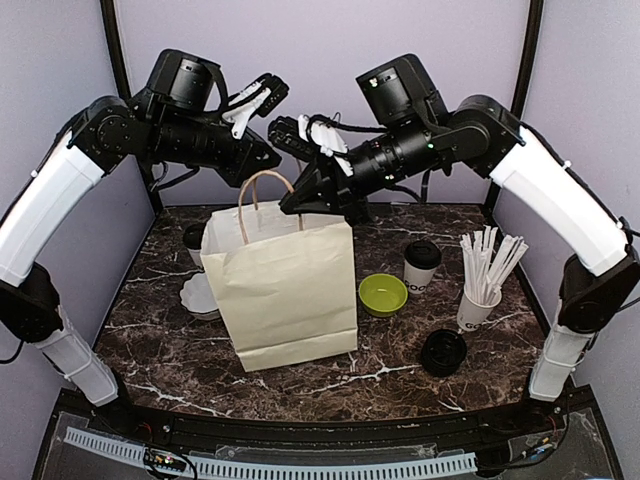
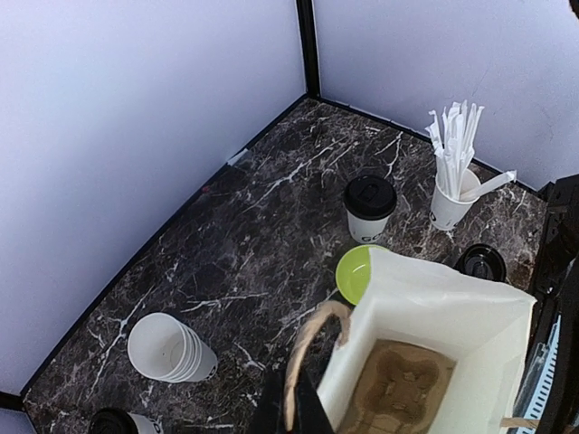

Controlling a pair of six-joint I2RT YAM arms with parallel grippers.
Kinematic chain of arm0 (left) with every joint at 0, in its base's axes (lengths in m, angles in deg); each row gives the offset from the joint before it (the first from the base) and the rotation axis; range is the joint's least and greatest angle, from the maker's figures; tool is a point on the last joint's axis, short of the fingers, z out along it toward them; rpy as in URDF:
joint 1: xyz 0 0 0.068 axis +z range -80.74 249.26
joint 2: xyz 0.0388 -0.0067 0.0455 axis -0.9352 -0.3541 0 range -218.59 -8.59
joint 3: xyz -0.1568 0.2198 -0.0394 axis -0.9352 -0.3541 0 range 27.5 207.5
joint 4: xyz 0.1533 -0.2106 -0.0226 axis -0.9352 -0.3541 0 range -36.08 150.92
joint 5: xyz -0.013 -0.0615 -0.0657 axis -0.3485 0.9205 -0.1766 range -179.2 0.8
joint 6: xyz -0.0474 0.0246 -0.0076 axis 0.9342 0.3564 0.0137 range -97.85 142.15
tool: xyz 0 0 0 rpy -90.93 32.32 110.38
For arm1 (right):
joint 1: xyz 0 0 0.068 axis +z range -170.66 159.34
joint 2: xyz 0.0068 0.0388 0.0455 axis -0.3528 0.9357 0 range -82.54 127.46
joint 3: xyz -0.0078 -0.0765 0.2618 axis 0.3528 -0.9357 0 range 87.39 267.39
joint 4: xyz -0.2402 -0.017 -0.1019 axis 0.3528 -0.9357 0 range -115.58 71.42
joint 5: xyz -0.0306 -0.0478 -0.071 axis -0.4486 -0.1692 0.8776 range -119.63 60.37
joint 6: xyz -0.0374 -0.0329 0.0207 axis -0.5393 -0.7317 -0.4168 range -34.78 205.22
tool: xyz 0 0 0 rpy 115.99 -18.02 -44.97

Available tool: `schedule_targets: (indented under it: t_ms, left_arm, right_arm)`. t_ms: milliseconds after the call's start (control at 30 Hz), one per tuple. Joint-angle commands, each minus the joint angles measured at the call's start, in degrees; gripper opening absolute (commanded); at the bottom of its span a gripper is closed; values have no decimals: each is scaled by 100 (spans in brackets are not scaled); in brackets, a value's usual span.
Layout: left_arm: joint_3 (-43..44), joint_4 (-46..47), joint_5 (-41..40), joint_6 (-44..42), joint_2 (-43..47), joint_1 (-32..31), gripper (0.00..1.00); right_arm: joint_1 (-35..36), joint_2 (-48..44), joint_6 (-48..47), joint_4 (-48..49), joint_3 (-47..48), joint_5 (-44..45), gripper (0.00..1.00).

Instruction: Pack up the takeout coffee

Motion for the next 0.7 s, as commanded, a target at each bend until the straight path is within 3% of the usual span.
schedule_targets:
  t_ms: [0, 67, 133, 200, 233, 333, 667]
  left_arm:
    - [-168, -120, -320, -62, 55, 62, 15]
    - [-329, -142, -380, -7, 88, 78, 38]
    - [-534, -162, -339, 57, 153, 79, 52]
    - [-739, -185, -199, 104, 242, 80, 65]
    - [-768, -203, -74, 106, 310, 80, 71]
    - [-878, -183, 200, 154, 558, 74, 75]
    - [-1979, 280, 686, 916, 1715, 77, 76]
  right_arm:
    - [-109, -11, 22, 372, -295, -14, 0]
    - [-157, -28, 78, 423, -500, -49, 0]
    - [-194, -81, 112, 428, -726, -142, 5]
    - [-200, -139, -21, 183, -752, -395, 40]
    - [-204, -164, -88, 13, -705, -525, 51]
    - [-207, -302, -413, -485, -606, -842, 67]
    - [-349, -746, -882, -1257, -769, -1182, 71]
